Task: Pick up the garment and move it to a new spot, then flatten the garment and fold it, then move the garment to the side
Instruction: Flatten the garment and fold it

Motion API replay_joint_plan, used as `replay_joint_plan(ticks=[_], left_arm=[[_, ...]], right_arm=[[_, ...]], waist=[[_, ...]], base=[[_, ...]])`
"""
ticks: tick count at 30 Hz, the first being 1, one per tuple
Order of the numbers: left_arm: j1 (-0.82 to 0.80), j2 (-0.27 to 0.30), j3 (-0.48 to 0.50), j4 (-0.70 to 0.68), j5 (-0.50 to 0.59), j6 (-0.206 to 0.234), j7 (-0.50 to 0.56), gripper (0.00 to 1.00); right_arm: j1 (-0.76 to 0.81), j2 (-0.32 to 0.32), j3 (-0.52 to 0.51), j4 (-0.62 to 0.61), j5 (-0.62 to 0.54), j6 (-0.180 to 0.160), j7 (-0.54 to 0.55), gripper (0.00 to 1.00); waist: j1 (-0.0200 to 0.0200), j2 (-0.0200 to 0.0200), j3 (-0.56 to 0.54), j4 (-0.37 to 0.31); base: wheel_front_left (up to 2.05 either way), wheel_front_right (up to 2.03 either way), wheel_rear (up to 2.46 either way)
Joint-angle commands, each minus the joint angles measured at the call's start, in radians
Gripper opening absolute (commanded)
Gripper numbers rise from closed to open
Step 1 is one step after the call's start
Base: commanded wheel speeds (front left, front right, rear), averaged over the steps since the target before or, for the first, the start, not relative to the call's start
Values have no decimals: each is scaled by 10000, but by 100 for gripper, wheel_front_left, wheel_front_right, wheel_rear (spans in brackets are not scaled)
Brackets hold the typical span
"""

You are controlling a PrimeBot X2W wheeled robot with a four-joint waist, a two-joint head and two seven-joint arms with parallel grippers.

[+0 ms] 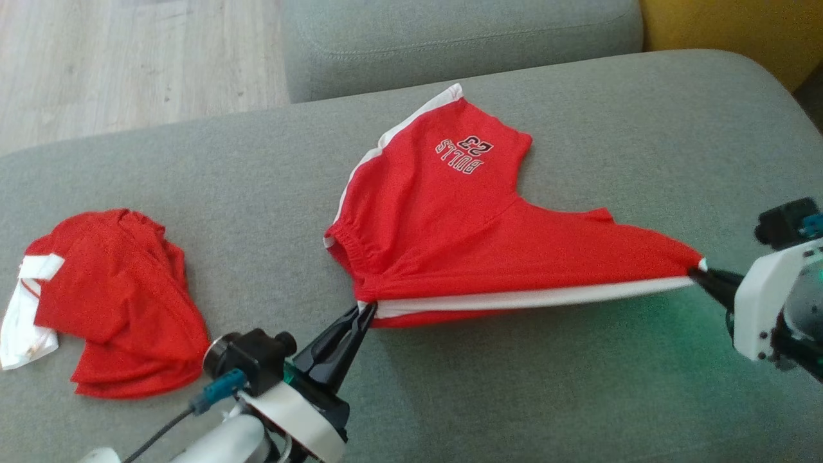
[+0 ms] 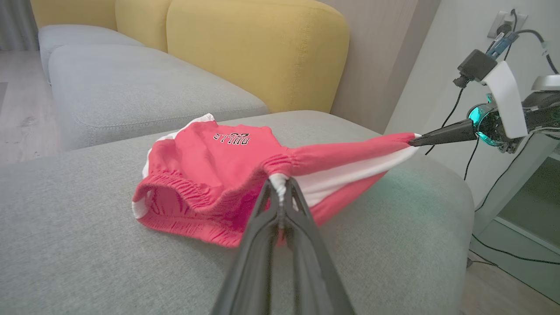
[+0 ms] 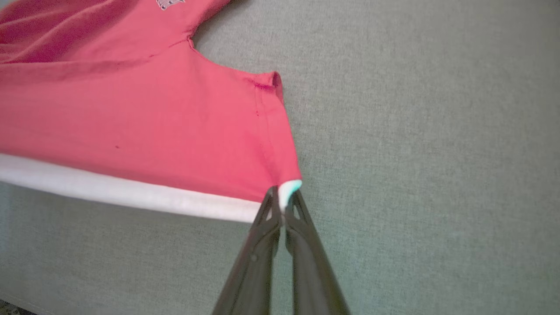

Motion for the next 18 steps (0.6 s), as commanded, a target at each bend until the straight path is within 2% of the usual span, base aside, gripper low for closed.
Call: replay_joint_plan(ticks=[1, 8, 13, 18], left_arm=[[-402, 464, 474, -423, -71, 187, -25, 0], [-932, 489, 809, -668, -128, 422, 82, 0], [-1593, 393, 948, -359, -86, 340, 155, 0], [-2441, 150, 1079, 227, -69, 111, 150, 0]], right_arm=[[-8, -494, -480, -397, -86, 19, -134, 0], [-169, -90, -1736, -1029, -1271, 19, -443, 0], [-831, 394, -2331, -1128, -2245, 19, -352, 0], [-1977, 912, -2389, -846, -3059, 19, -132, 0]], waist=[[3, -1, 60, 52], [3, -1, 636, 336], [3, -1, 1283, 649], [3, -1, 2072, 1128]], base=[[0, 0, 0], [0, 0, 0], [0, 0, 0], [0, 0, 0]])
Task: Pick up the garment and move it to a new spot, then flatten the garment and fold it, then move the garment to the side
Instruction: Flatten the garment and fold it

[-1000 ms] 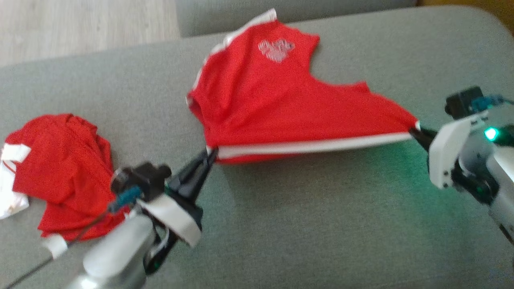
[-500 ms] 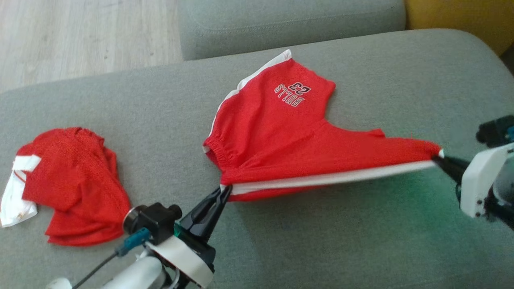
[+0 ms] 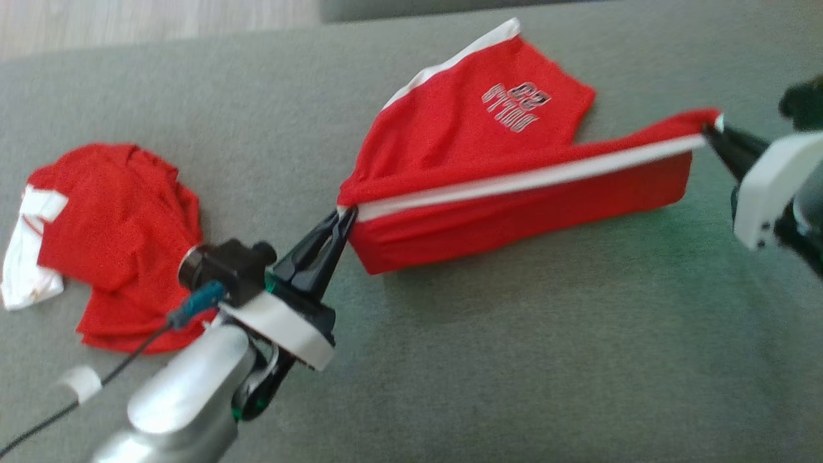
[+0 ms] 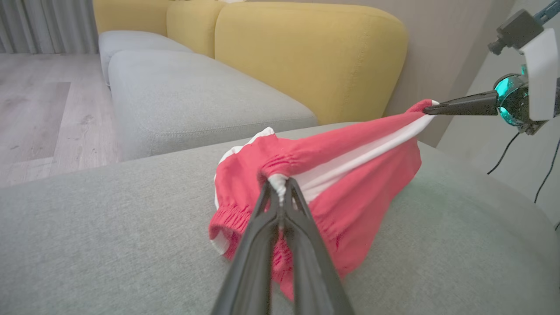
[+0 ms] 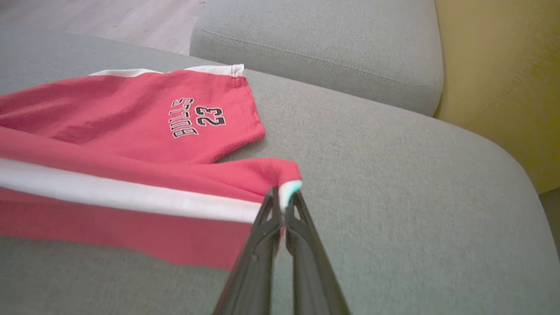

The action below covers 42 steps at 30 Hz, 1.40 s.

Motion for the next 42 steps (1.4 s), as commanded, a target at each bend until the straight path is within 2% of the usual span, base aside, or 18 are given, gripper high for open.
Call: replay_joint_plan(ticks=[1, 7, 16, 27, 28, 29, 30, 31, 32, 38, 42], left_arm=[[-710, 178, 527, -7, -59, -88, -31, 0], [-1510, -192, 504, 518, -3, -329, -58, 0], [-2891, -997, 456, 1714, 77, -576, -157, 0], [-4121, -1900, 211, 3005, 157, -832, -394, 0], [-4180, -1949, 171, 3101, 165, -845, -409, 0], [-4232, -1994, 132, 3193, 168, -857, -421, 0], [-4278, -2030, 107, 3280, 167, -866, -433, 16], [-4316, -2053, 94, 3369, 173, -873, -445, 84], [-4337, -2068, 92, 3461, 176, -878, -456, 100], [-4292, -1971, 393, 3832, 203, -871, -499, 100], [-3996, -1772, 1186, 3461, 388, -624, -505, 100]], right_arm=[[-552, -116, -20, -27, -254, 19, 55, 0], [-1854, 104, 466, 610, -786, 19, -35, 0], [-4185, 307, 1563, 2288, -1335, 19, -656, 0], [-6067, 332, 2867, 4167, -1480, 19, -1695, 0], [-6209, 354, 2962, 4326, -1552, 19, -1855, 21], [-6336, 403, 2992, 4519, -1569, 19, -2014, 100], [-6436, 471, 3016, 4716, -1563, 19, -2160, 100], [-6528, 538, 3043, 4909, -1573, 19, -2306, 100], [-6594, 623, 3055, 5101, -1567, 19, -2452, 100], [-6720, 1058, 3000, 5952, -1450, 19, -3687, 100], [-6566, 1467, 2554, 6296, -1128, 19, -4850, 100]], waist=[[-2, 0, 515, 411], [-2, 0, 1156, 871], [-2, 0, 2250, 1722], [-2, 0, 3160, 2396], [-2, 0, 3186, 2420], [-2, 0, 3206, 2438], [-2, 0, 3219, 2446], [-2, 0, 3220, 2441], [-2, 0, 3194, 2419], [-2, 0, 2803, 2117], [-2, 0, 2318, 1811]], base=[[0, 0, 0], [0, 0, 0], [0, 0, 0], [0, 0, 0], [0, 0, 0], [0, 0, 0], [0, 0, 0], [0, 0, 0], [0, 0, 0], [0, 0, 0], [0, 0, 0]])
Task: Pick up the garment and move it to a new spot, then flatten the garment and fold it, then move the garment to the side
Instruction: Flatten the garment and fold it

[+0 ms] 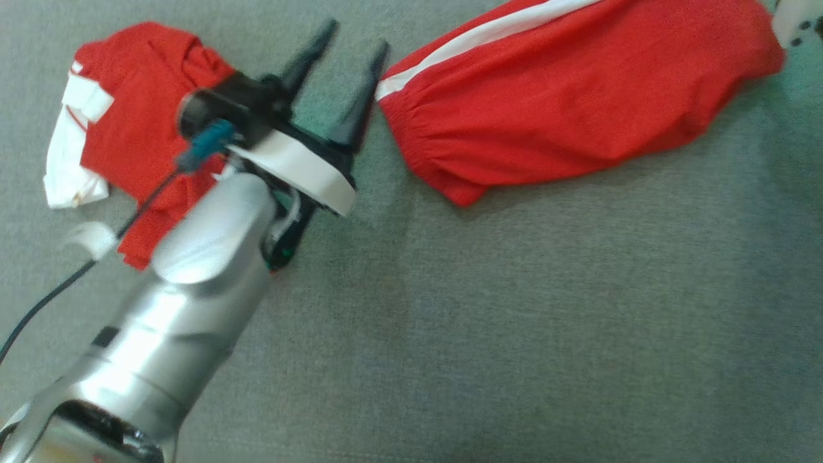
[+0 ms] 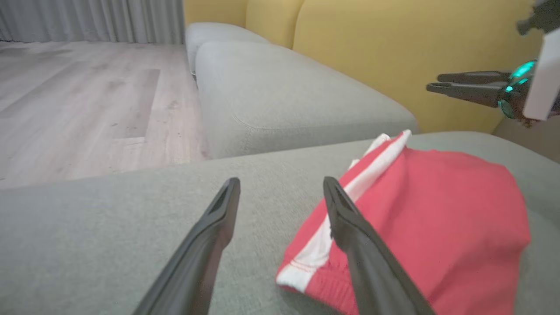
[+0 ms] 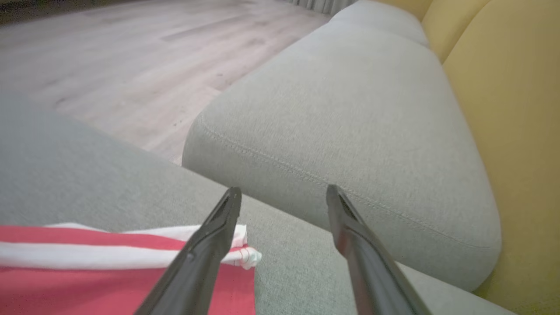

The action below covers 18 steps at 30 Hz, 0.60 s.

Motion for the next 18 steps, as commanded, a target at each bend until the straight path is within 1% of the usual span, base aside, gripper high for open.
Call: replay_joint_plan(ticks=[1, 4, 7, 9, 10, 13, 15, 18], left_arm=[[32, 437, 638, -416, 83, 135, -99, 100], [532, 551, 1570, -1048, 330, 395, -100, 100], [1241, 535, 2586, -1771, 568, 573, -101, 100], [1781, 480, 3246, -2232, 760, 636, -101, 100], [1781, 480, 3246, -2232, 760, 636, -101, 100], [2640, 323, 4136, -2810, 1044, 663, -102, 100], [3236, 193, 4634, -3099, 1247, 632, -102, 100], [4092, -14, 5175, -3342, 1563, 501, -102, 100]], right_arm=[[102, 173, -102, -188, 129, 19, -392, 100], [419, 479, -469, -142, 398, 19, -1352, 100], [887, 813, -953, -217, 720, 19, -1940, 100], [1328, 1026, -1264, -407, 843, 19, -2129, 100], [1328, 1026, -1264, -407, 843, 19, -2129, 100], [2128, 1308, -1854, -865, 887, 19, -2243, 100], [2734, 1500, -2398, -1330, 734, 19, -2258, 100], [3880, 1911, -3523, -2108, 265, 19, -2263, 100]], waist=[[1, 0, -368, -270], [1, 0, -835, -498], [1, 0, -1333, -712], [1, 0, -1658, -846], [1, 0, -1658, -846], [1, 0, -2089, -1045], [1, 0, -2368, -1175], [1, 0, -2769, -1333]], base=[[0, 0, 0], [0, 0, 0], [0, 0, 0], [0, 0, 0], [0, 0, 0], [0, 0, 0], [0, 0, 0], [0, 0, 0]])
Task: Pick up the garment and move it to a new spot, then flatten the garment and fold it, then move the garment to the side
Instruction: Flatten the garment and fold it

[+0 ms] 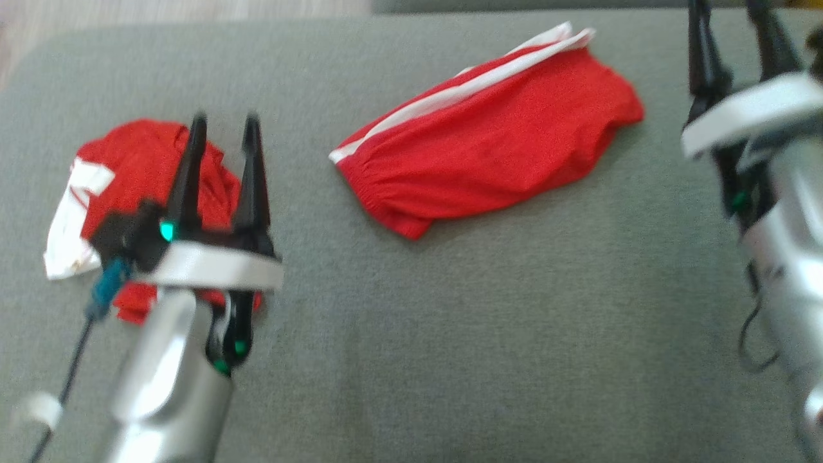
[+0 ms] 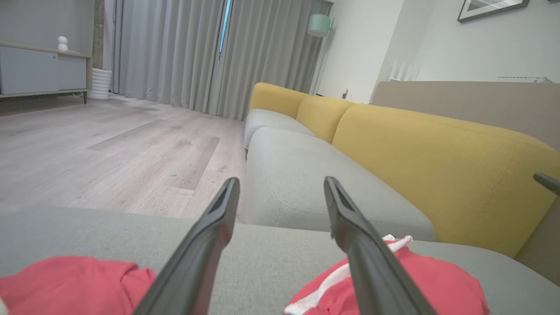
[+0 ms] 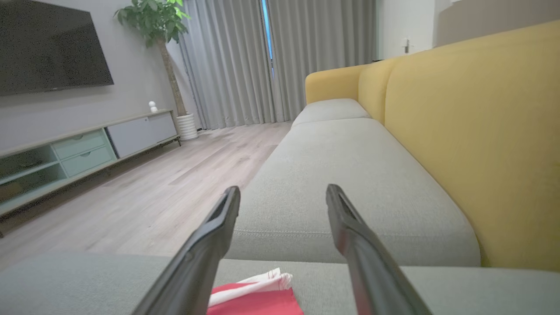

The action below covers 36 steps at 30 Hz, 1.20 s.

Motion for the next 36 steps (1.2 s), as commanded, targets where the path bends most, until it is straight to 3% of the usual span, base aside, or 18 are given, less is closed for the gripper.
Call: replay_joint_plan(ticks=[1, 9, 16, 27, 36], left_arm=[[131, 120, 568, -371, 215, -57, -48, 100], [1946, -399, 1159, -449, 992, -468, -49, 100], [2859, -838, 1605, -595, 1473, -653, -49, 100], [2655, -1062, 1503, -700, 1700, -751, -49, 100], [1897, -1107, 686, -730, 1360, -761, -49, 100]], right_arm=[[569, 357, -364, -551, -251, 19, -105, 100], [3875, 2209, -2144, -2265, -1704, 19, -107, 100], [5591, 2627, -2556, -2861, -2341, 19, -86, 100], [5139, 2656, -3230, -3312, -2782, 19, 777, 100], [3010, 2655, -4798, -2231, -2249, 19, 2433, 100]], waist=[[3, -1, -502, -312], [3, -1, -1187, -665], [3, -1, -1462, -741], [3, -1, -876, -288], [3, -1, 348, 742]], base=[[0, 0, 0], [0, 0, 0], [0, 0, 0], [0, 0, 0], [0, 0, 0]])
